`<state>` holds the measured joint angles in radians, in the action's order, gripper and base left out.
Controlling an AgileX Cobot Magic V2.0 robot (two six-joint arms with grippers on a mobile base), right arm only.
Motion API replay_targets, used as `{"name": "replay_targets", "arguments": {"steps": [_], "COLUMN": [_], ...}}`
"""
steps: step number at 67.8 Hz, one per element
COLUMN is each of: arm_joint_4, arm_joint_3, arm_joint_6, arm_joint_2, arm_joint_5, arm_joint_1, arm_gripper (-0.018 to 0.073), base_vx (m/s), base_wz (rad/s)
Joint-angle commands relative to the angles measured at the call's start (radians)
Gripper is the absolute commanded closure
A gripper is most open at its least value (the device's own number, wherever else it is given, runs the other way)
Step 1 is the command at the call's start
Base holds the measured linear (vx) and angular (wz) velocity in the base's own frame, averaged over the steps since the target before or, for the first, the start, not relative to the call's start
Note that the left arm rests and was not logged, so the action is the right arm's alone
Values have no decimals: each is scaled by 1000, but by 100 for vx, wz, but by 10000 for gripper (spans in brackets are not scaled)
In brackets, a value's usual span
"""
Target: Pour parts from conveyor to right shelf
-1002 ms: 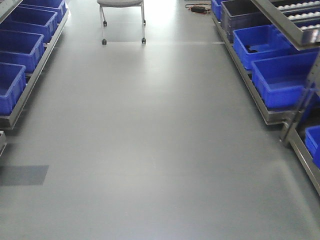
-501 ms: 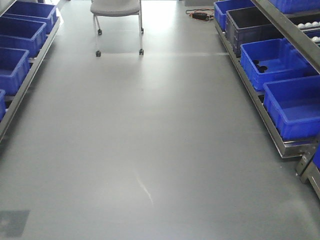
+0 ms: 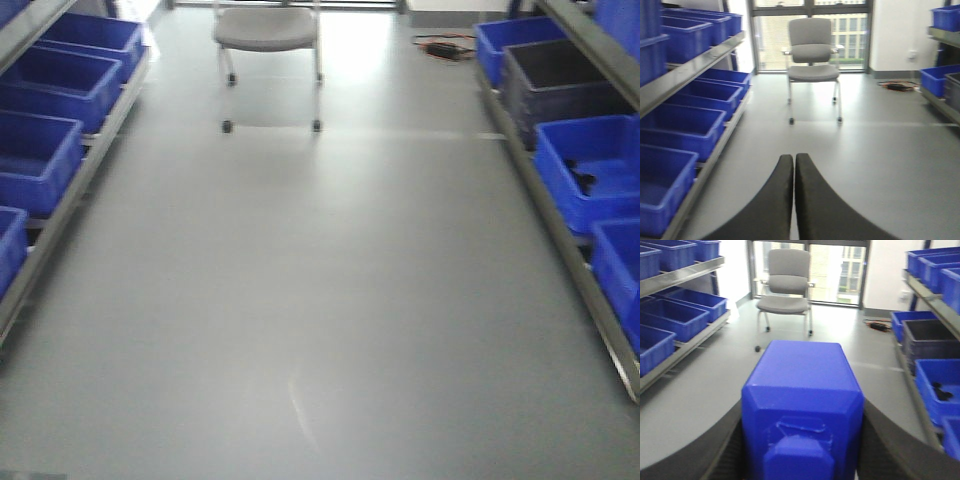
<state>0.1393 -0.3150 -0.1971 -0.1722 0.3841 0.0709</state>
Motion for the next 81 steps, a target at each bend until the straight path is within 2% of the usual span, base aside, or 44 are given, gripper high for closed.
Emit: {"name": "replay_targets", "arguments": {"steps": [1, 81], "arm_joint_4": [2, 2], "arm_joint_3": [-27, -27], "arm_joint_6": [-6, -6], "arm_joint_2": [-12, -12], "arm_joint_5": [-77, -77], "arm_joint_1": [-2, -2], "arm_gripper": [565, 565], "base_vx": [28, 15], "base_wz": [59, 88]}}
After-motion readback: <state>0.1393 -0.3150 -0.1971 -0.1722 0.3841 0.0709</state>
